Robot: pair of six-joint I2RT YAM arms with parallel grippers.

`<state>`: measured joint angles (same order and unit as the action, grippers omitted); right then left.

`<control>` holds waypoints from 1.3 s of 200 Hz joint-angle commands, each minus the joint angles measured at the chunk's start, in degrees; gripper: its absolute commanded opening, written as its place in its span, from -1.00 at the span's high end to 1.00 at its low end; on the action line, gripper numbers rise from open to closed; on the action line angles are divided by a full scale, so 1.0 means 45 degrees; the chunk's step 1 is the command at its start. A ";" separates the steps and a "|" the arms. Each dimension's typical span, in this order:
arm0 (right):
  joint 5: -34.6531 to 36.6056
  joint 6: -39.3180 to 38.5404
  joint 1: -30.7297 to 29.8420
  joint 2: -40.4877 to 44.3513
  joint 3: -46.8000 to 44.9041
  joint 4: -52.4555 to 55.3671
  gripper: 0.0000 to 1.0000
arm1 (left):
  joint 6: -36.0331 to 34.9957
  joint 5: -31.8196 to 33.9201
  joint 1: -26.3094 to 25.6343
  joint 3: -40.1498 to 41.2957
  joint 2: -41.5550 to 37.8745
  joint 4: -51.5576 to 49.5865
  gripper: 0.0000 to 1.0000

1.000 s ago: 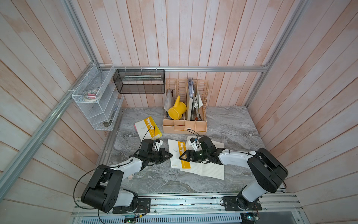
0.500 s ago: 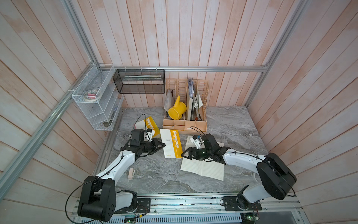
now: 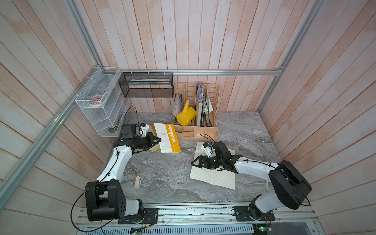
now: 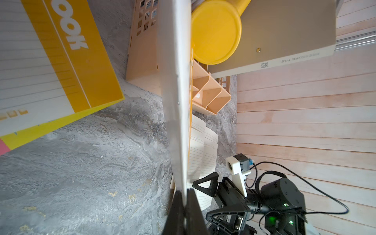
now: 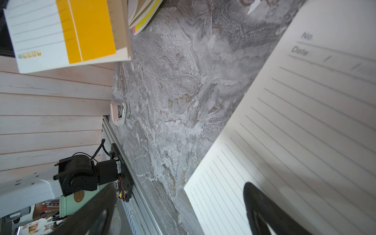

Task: Close the notebook
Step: Place the notebook at the notebook.

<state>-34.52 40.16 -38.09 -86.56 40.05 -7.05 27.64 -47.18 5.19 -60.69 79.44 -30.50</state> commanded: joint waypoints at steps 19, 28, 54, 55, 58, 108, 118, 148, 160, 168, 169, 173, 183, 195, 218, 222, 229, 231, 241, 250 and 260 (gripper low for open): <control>-0.0238 -0.0214 0.0093 0.0039 -0.0294 -0.0306 -0.96 | -0.0398 -0.0706 0.1014 -0.0964 0.0789 -0.0030 1.00; -0.0258 -0.0232 0.0115 0.0038 -0.0302 -0.0273 -0.96 | -0.0273 -0.0879 0.1147 -0.1107 0.0994 0.0205 1.00; -0.0263 -0.0253 0.0225 0.0114 -0.0387 -0.0280 -0.97 | 0.0018 -0.0781 0.1344 -0.1519 0.1523 0.0702 1.00; -0.0261 -0.0253 0.0233 0.0115 -0.0386 -0.0275 -0.96 | 0.0024 -0.0773 0.1345 -0.1536 0.1544 0.0732 1.00; -0.0270 -0.0268 0.0237 0.0106 -0.0419 -0.0273 -0.96 | 0.0056 -0.0757 0.1378 -0.1583 0.1626 0.0773 1.00; -0.0338 -0.0331 0.0442 0.0205 -0.0635 -0.0247 -0.96 | 0.0245 -0.0231 0.1598 -0.2491 0.2931 0.1366 1.00; -0.0351 -0.0331 0.0489 0.0247 -0.0688 -0.0215 -0.96 | 0.0301 -0.0243 0.1656 -0.2667 0.3212 0.1449 1.00; -0.0356 -0.0350 0.0633 0.0377 -0.0890 -0.0230 -0.96 | 0.0285 -0.0222 0.1732 -0.3245 0.4143 0.1486 1.00; -0.0385 -0.0370 0.0673 0.0392 -0.0922 -0.0176 -0.97 | 0.0302 -0.0218 0.1750 -0.3348 0.4429 0.1582 1.00; -0.0375 -0.0371 0.0710 0.0407 -0.0962 -0.0172 -0.96 | 0.0288 -0.0143 0.1774 -0.3402 0.4614 0.1629 1.00; -0.0375 -0.0371 0.0710 0.0408 -0.0976 -0.0182 -0.96 | 0.0286 -0.0132 0.1775 -0.3405 0.4643 0.1625 1.00; -0.0375 -0.0370 0.0721 0.0408 -0.0990 -0.0174 -0.96 | 0.0276 -0.0088 0.1794 -0.3454 0.4750 0.1637 1.00; -0.0405 -0.0370 0.0767 0.0410 -0.0993 -0.0177 -0.97 | 0.0237 -0.0134 0.1804 -0.3500 0.4983 0.1693 1.00; -0.0414 -0.0370 0.0796 0.0408 -0.1000 -0.0186 -0.96 | 0.0221 -0.0074 0.1851 -0.3560 0.5237 0.1775 1.00; -0.0434 -0.0315 0.0840 0.0408 -0.0987 -0.0228 -0.97 | 0.0233 0.0018 0.1909 -0.3620 0.5686 0.1854 1.00; -0.0434 -0.0317 0.0840 0.0408 -0.0989 -0.0246 -0.96 | 0.0226 0.0040 0.1903 -0.3623 0.5765 0.1865 1.00; -0.0439 -0.0292 0.0833 0.0428 -0.0974 -0.0250 -0.96 | 0.0221 0.0054 0.1932 -0.3614 0.5854 0.1883 1.00; -0.0435 -0.0292 0.0828 0.0438 -0.0982 -0.0250 -0.97 | 0.0195 0.0064 0.1932 -0.3616 0.5875 0.1892 1.00; -0.0434 -0.0292 0.0843 0.0466 -0.0995 -0.0238 -0.97 | 0.0125 0.0185 0.1951 -0.3603 0.6001 0.1880 1.00; -0.0415 -0.0295 0.0845 0.0476 -0.0997 -0.0219 -0.96 | 0.0009 0.0324 0.1959 -0.3618 0.6113 0.1814 1.00; -0.0414 -0.0312 0.0856 0.0467 -0.0992 -0.0182 -0.96 | -0.0087 0.0409 0.2006 -0.3670 0.6266 0.1722 1.00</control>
<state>-35.92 39.33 -34.65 -85.69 36.25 -7.90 28.88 -46.98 13.61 -75.22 106.08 -23.55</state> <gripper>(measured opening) 0.983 0.050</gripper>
